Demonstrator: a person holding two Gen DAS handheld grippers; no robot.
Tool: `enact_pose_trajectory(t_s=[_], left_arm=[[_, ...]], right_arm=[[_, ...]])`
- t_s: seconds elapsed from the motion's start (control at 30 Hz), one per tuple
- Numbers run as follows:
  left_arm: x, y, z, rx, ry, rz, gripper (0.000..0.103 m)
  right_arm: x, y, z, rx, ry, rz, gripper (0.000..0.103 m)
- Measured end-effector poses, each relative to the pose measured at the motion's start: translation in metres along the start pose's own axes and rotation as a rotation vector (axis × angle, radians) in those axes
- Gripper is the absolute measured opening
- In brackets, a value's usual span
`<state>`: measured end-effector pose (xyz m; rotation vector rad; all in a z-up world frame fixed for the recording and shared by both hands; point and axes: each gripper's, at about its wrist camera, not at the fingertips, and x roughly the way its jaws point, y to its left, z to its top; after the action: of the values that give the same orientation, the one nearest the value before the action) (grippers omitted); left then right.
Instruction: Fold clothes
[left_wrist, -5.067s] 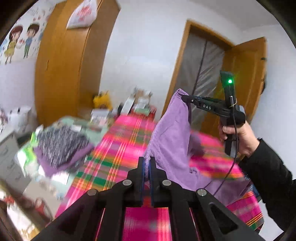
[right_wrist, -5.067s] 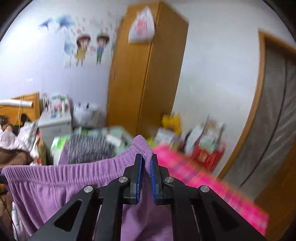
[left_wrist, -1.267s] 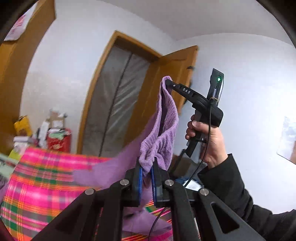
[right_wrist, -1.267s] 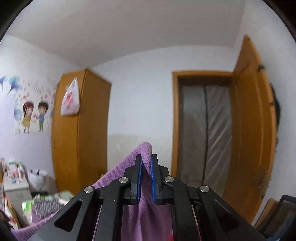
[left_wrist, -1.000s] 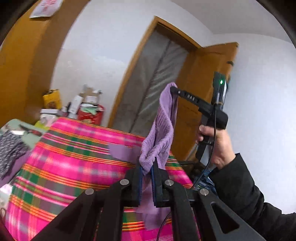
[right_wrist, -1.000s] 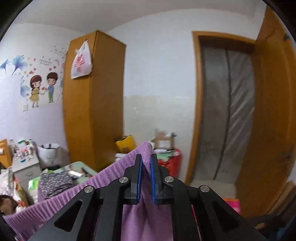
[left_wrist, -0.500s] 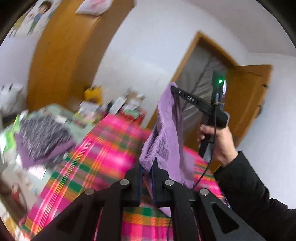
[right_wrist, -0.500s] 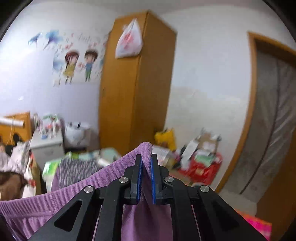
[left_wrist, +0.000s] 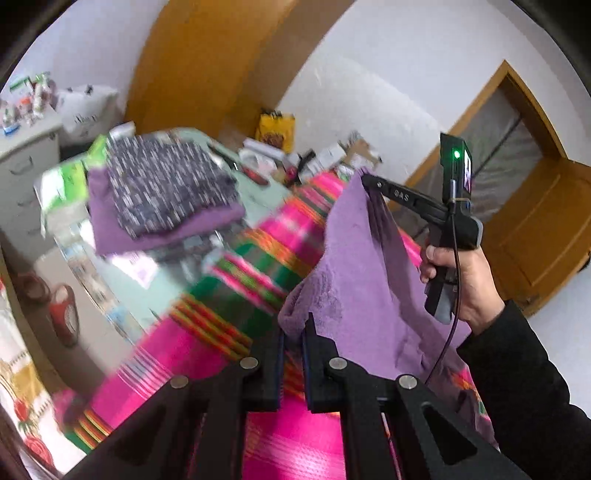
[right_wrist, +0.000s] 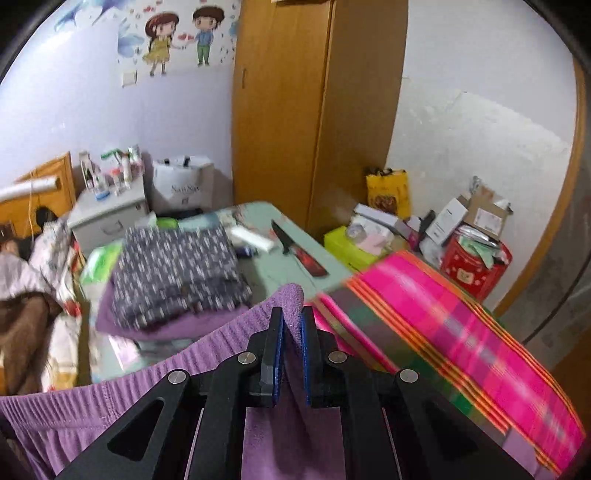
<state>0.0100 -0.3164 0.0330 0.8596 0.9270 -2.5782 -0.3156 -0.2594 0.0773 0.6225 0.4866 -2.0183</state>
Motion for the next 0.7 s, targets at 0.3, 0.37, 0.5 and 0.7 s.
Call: enact_pose_trajectory(t_s=[0.3, 0.37, 0.5, 0.7], left_arm=[[0.039, 0.044, 0.009, -0.019, 0.075, 0.139, 0.008], [0.060, 0.057, 0.002, -0.027, 0.130, 0.169, 0.008], [0.062, 0.070, -0.007, -0.048, 0.147, 0.138, 0.010], [0.042, 0.067, -0.010, -0.056, 0.134, 0.115, 0.014]], right_arm=[[0.080, 0.024, 0.002, 0.001, 0.139, 0.073, 0.010], [0.103, 0.028, -0.011, 0.009, 0.215, 0.099, 0.012], [0.099, 0.025, -0.022, 0.010, 0.236, 0.118, 0.026], [0.017, -0.011, -0.027, 0.052, 0.156, 0.140, 0.034]])
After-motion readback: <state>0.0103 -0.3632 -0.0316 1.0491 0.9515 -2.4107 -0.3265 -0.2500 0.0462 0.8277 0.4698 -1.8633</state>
